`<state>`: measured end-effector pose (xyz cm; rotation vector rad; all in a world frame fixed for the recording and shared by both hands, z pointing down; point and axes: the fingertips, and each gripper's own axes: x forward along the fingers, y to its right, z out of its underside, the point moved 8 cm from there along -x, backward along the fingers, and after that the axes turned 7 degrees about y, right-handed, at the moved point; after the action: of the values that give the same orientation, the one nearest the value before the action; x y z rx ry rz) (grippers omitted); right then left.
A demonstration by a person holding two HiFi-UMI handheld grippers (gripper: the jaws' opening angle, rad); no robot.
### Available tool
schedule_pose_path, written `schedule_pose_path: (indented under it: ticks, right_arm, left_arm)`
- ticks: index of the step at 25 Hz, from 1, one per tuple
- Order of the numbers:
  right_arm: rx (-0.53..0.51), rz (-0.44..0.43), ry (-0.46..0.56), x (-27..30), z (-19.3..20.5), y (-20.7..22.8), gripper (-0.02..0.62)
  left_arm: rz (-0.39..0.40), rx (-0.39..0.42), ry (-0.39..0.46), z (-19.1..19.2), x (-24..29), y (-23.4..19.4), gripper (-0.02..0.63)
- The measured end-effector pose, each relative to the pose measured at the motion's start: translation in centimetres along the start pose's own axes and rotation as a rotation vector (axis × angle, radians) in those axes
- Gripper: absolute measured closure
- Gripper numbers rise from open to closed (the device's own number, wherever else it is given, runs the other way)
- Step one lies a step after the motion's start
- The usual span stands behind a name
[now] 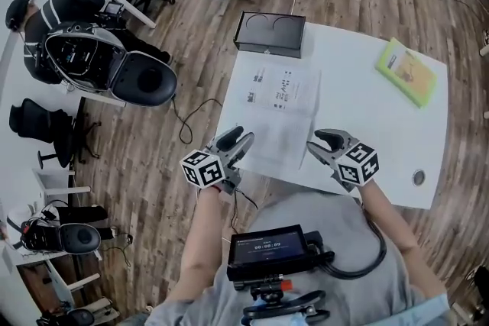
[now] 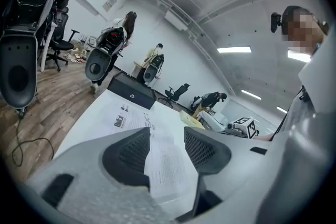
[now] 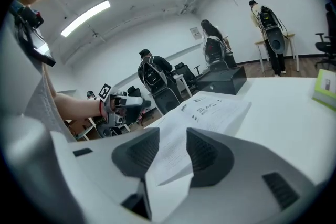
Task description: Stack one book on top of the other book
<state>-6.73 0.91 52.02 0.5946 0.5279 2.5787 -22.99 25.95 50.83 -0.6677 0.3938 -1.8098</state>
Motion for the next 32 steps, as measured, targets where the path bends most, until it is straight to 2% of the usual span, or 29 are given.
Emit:
schedule_pose_path:
  ticks: [8, 13, 17, 22, 27, 32]
  right_arm:
    - [0.016, 0.033, -0.050, 1.0, 0.3, 2.9, 0.446]
    - [0.001, 0.059, -0.080, 2.0, -0.5, 4.7, 0.442]
    - [0.033, 0.078, -0.087, 3.1, -1.2, 6.6, 0.439]
    - [0.095, 0.090, -0.094, 4.1, -1.3, 8.4, 0.436]
    - [0.173, 0.098, -0.088, 4.4, -1.1, 9.7, 0.433]
    - [0.102, 0.093, -0.113, 4.3, -1.9, 9.5, 0.433]
  left_arm:
    - [-0.097, -0.021, -0.032, 0.6, -0.2, -2.9, 0.380]
    - [-0.157, -0.094, -0.037, 1.2, -0.9, -3.9, 0.367]
    - [-0.198, -0.137, -0.049, 2.3, -1.3, -4.5, 0.354]
    - [-0.220, -0.136, -0.079, 2.4, -1.5, -5.5, 0.353]
    - [-0.207, -0.117, -0.160, 1.5, -0.3, -7.0, 0.353]
    - [-0.219, -0.066, -0.205, 0.5, 0.4, -8.1, 0.353]
